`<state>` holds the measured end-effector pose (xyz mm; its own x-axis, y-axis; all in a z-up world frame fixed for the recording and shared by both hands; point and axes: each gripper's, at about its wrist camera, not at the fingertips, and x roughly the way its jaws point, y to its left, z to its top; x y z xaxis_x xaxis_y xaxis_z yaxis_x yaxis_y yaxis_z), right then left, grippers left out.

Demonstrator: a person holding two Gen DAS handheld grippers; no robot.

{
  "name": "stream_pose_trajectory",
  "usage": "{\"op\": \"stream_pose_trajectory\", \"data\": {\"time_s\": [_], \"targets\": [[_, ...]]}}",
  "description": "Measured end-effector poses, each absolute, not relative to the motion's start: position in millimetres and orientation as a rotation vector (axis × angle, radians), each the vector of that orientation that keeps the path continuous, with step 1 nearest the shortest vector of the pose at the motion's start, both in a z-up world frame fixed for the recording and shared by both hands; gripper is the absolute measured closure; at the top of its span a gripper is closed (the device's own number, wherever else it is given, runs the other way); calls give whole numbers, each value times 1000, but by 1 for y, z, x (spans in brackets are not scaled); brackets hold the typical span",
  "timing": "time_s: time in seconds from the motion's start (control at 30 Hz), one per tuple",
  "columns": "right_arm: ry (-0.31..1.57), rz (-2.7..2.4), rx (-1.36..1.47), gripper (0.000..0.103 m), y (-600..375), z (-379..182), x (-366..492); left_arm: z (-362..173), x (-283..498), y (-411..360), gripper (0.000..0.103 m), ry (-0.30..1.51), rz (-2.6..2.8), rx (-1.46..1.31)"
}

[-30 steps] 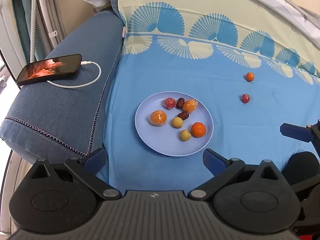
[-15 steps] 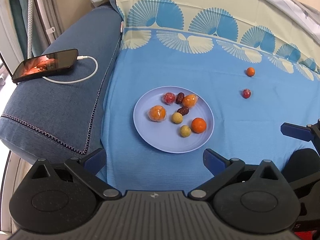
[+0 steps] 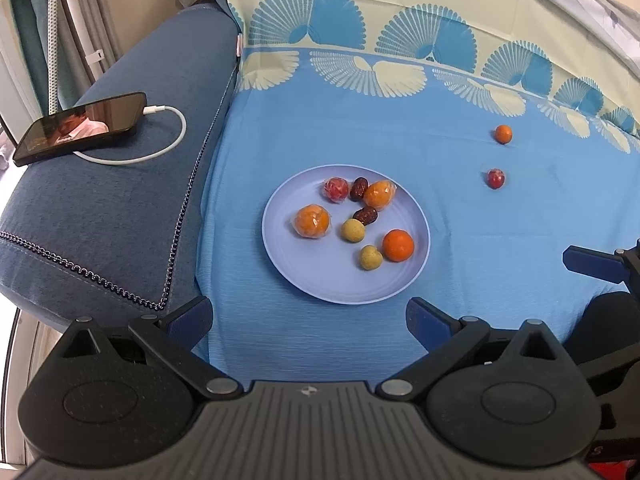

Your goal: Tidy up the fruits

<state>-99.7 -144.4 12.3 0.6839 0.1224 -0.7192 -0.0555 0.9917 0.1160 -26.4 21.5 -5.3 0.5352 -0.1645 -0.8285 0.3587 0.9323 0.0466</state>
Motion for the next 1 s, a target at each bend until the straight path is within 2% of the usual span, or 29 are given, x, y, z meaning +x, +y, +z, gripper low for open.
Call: {"op": "stream_pose_trajectory", "data": {"time_s": [0.57, 1.0], "targets": [[826, 24, 162, 1, -180, -1, -91, -10, -9, -4, 0, 995, -327, 237], [772, -294, 238, 1, -316, -20, -103, -22, 13, -111, 0, 991, -443, 319]]}}
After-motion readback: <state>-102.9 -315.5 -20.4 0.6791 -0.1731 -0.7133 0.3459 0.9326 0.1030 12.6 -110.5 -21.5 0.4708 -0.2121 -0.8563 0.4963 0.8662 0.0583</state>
